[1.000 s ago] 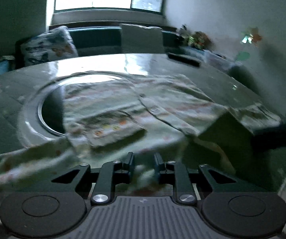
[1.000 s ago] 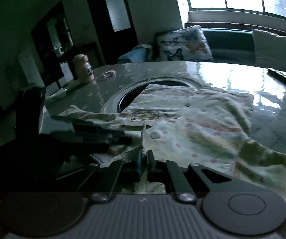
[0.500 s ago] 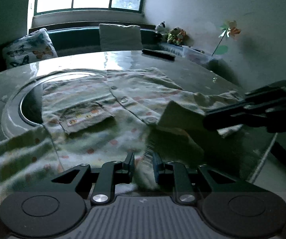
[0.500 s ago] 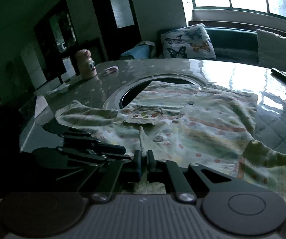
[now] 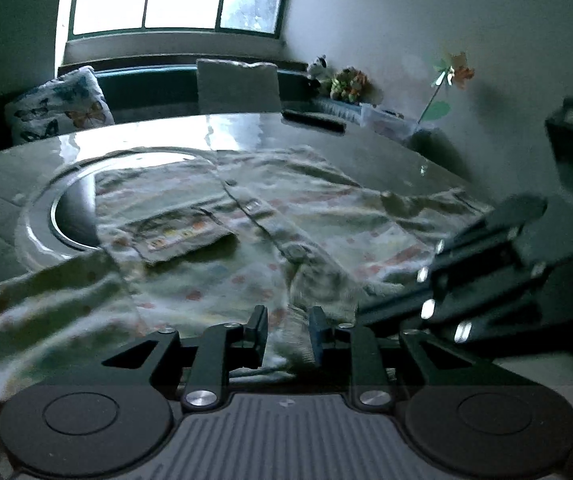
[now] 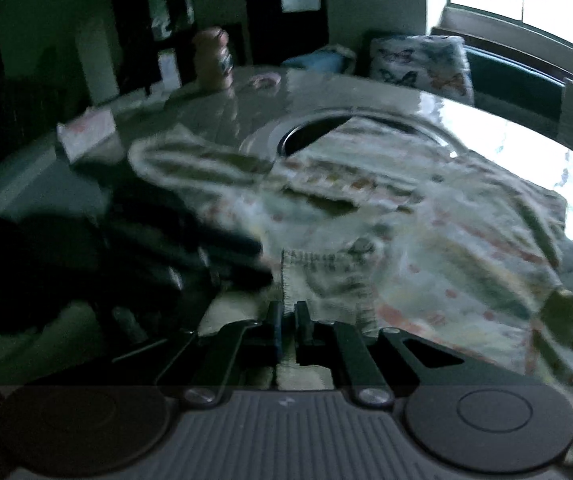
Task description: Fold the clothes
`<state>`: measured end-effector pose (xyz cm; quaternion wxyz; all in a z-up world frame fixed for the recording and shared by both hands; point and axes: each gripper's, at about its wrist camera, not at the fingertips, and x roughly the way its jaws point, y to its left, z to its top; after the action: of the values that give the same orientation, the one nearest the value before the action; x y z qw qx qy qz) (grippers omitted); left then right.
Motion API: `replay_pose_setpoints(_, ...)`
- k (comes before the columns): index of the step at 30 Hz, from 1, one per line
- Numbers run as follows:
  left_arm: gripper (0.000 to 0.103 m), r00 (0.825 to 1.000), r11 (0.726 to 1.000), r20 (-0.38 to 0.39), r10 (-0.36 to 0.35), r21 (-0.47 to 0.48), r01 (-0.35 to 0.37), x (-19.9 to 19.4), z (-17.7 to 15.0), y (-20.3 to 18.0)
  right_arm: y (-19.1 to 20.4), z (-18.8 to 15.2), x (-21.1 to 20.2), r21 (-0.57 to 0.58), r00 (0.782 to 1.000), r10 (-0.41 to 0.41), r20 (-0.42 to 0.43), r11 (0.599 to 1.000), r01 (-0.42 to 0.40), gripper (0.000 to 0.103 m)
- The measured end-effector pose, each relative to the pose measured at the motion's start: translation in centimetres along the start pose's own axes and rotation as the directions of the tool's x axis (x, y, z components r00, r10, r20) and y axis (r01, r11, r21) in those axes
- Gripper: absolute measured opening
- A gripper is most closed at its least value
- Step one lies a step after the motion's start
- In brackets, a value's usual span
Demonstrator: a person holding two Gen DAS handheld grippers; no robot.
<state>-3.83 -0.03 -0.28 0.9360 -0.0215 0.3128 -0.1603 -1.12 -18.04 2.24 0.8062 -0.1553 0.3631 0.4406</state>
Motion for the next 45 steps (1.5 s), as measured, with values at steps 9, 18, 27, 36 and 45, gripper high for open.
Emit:
replay_pose_setpoints(9,0.024,0.999,1.0,0.051,0.007,-0.011,-0.006,0.2,2.1,0.8,-1.5,1.0,-1.8,0.059,0.998,-0.021,0.054,0.998,0.018,0.009)
replay_pose_setpoints(18,0.021,0.998,0.997,-0.013,-0.067,0.027,0.068,3.7,2.1,-1.3,-3.7,-0.2,-1.0,0.131,0.997,-0.072,0.039,0.989,0.066,0.01)
replay_pose_setpoints(27,0.02,0.993,0.991,-0.07,-0.091,0.097,0.097,4.8,1.1,-2.3,-9.2,-1.2,-2.6,0.287,0.97,-0.234,0.06,0.935,0.207,0.02)
replay_pose_setpoints(36,0.021,0.993,0.986,-0.042,-0.113,0.118,0.117,4.5,2.8,-3.0,-13.8,-2.3,-3.0,0.4,0.946,-0.324,0.027,0.87,0.287,0.02)
replay_pose_setpoints(45,0.021,0.976,0.966,-0.086,-0.198,0.151,0.209,7.2,3.7,-5.4,-17.7,2.7,0.9,0.361,0.941,-0.335,0.052,0.884,0.295,0.02)
